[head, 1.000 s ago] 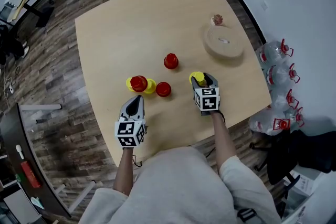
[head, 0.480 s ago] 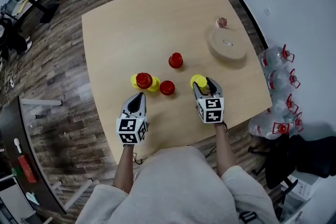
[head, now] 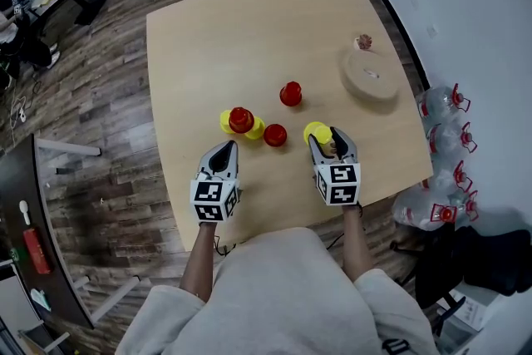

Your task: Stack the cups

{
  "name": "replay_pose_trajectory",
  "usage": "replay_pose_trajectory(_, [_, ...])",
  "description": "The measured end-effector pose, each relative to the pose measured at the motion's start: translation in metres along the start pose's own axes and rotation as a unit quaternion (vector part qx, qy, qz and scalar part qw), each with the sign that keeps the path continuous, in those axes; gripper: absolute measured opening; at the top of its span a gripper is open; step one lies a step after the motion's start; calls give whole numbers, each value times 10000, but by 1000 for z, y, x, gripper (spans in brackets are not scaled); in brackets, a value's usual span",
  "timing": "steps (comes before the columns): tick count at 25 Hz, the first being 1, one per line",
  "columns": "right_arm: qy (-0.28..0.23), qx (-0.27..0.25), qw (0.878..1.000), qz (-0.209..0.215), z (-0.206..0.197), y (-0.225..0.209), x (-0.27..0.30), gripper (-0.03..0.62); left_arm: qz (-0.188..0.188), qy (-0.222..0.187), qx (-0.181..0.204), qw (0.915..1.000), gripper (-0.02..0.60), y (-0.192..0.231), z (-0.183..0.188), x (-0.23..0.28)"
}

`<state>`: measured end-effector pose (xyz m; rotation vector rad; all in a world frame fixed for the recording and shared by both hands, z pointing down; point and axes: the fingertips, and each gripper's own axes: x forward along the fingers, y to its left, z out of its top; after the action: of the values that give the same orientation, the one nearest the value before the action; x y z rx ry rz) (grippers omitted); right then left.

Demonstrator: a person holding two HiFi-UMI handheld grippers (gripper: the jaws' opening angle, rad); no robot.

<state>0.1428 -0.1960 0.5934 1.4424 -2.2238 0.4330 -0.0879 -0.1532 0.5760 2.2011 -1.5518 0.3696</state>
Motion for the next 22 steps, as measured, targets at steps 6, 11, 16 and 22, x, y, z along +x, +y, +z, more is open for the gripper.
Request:
replay_pose_trajectory(6, [-33, -232, 9990, 381, 16, 37, 20, 233, 237, -99, -89, 9996, 9, 19, 3, -16])
replay_pose_trajectory(11, [-71, -450, 9960, 772, 28, 75, 39, 233, 513, -183, -177, 9984, 9, 40, 3, -34])
replay_pose_trajectory(16, [-77, -608, 9929, 1021, 35, 101, 52, 233, 781, -229, -262, 9963, 9, 60, 1, -52])
replay_pose_trajectory(22, [-8, -747, 9902, 1181, 36, 123, 63, 233, 940, -283, -353, 9945, 9, 77, -1, -66])
